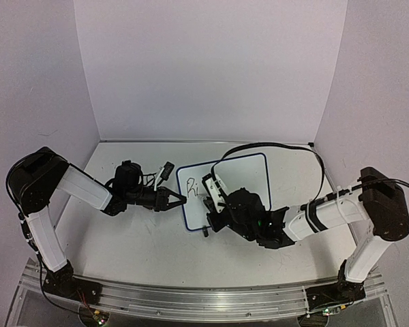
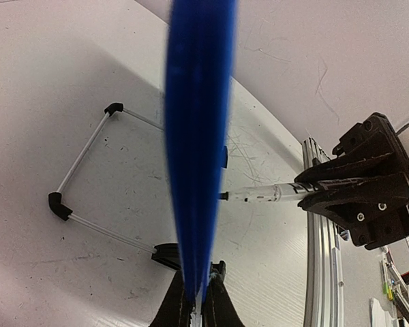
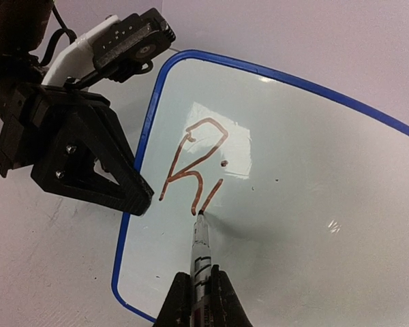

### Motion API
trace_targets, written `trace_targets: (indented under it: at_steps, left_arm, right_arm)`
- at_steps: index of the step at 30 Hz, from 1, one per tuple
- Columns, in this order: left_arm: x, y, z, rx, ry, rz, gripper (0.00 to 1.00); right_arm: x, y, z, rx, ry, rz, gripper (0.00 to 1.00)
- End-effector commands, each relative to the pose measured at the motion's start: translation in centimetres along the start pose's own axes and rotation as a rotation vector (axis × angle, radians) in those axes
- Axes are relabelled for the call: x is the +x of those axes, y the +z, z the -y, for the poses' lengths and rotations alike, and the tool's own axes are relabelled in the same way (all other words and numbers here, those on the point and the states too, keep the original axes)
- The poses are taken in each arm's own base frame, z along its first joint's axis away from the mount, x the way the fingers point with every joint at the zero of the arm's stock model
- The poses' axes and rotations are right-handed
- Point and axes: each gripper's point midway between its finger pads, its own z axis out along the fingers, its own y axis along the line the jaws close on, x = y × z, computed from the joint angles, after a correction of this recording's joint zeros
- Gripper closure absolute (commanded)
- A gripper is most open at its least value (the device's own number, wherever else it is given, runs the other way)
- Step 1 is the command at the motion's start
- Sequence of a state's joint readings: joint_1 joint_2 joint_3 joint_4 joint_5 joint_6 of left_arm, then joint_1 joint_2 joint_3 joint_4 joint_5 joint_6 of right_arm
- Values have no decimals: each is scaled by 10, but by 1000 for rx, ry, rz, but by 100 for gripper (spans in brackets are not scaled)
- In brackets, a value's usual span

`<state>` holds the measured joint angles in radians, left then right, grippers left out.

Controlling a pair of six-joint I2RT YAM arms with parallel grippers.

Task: Write a sentence on the whiteboard

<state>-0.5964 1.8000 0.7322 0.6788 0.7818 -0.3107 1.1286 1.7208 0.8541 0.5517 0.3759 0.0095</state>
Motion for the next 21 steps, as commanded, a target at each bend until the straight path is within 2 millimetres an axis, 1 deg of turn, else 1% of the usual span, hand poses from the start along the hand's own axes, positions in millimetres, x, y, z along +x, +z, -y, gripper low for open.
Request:
trace_targets:
  at_steps: [1,4,5,8,12,14,17,21]
  left_arm:
    - [4,-2,-13,-80,-20,-24,100]
    - [2,-3,-13,-80,-19,-21,100]
    - [2,-3,-13,-81,-20,-21,100]
    - [3,-3,-14,-83,-21,-23,100]
    - [5,-4,-14,-88,-22,-25,100]
    - [5,-4,-13,-86,-20,-25,100]
    - [4,-4,-13,-85,-20,-24,100]
    - [4,-4,-13,-84,-18,-24,100]
  right_arm:
    - [-34,-17,6,-3,49,97,100]
    - [-50,-32,11,-25,80,163,100]
    - [-48,-32,14,-14,81,161,100]
    - [-33,-20,19,26,69,125,100]
    - [-44,-19,20,35,48,147,100]
    - [-45,-16,23,61,37,147,100]
    - [-41,-10,23,67,38,134,100]
    - [-38,-9,25,76,43,126,100]
